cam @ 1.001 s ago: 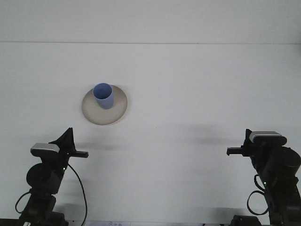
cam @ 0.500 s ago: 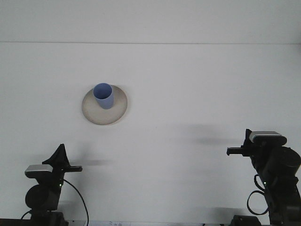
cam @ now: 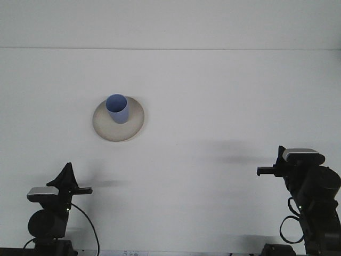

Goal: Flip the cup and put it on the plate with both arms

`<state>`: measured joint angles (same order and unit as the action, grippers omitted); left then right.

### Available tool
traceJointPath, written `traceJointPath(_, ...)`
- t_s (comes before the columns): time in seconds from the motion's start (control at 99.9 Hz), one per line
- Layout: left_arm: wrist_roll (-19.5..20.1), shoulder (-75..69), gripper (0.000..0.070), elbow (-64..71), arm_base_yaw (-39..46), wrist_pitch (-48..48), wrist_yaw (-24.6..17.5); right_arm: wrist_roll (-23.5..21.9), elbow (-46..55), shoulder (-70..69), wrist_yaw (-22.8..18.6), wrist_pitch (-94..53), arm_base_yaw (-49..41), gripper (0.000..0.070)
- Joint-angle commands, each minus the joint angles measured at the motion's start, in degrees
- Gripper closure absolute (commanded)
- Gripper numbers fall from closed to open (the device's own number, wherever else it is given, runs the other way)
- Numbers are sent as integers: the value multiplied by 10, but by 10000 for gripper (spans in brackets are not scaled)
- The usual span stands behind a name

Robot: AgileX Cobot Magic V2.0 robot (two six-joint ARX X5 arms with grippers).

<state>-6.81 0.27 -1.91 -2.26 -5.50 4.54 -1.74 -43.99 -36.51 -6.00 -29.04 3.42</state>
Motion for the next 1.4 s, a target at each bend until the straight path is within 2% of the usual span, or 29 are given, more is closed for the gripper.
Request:
traceJointPath(0.0, -1, -1, 688, 11, 1, -5, 1, -4, -3, -3, 0, 7, -1, 700)
traceJointPath(0.56, -1, -1, 688, 11, 1, -6, 1, -4, 1, -3, -2, 17, -4, 700)
traceJointPath(0.62, -1, -1, 688, 11, 1, -5, 1, -4, 14, 9, 13, 38, -6, 700)
traceJointPath(0.68, -1, -1, 688, 11, 1, -6, 1, -4, 35, 26, 24, 73, -6, 700)
traceJointPath(0.871, -1, -1, 688, 11, 1, -5, 1, -4, 165, 103, 24, 292, -6, 700)
traceJointPath(0.961, -1, -1, 688, 11, 1, -6, 1, -4, 223, 142, 25, 351, -6, 700)
traceJointPath(1.391, -1, -1, 688, 11, 1, -5, 1, -4, 379, 338, 26, 358, -6, 700)
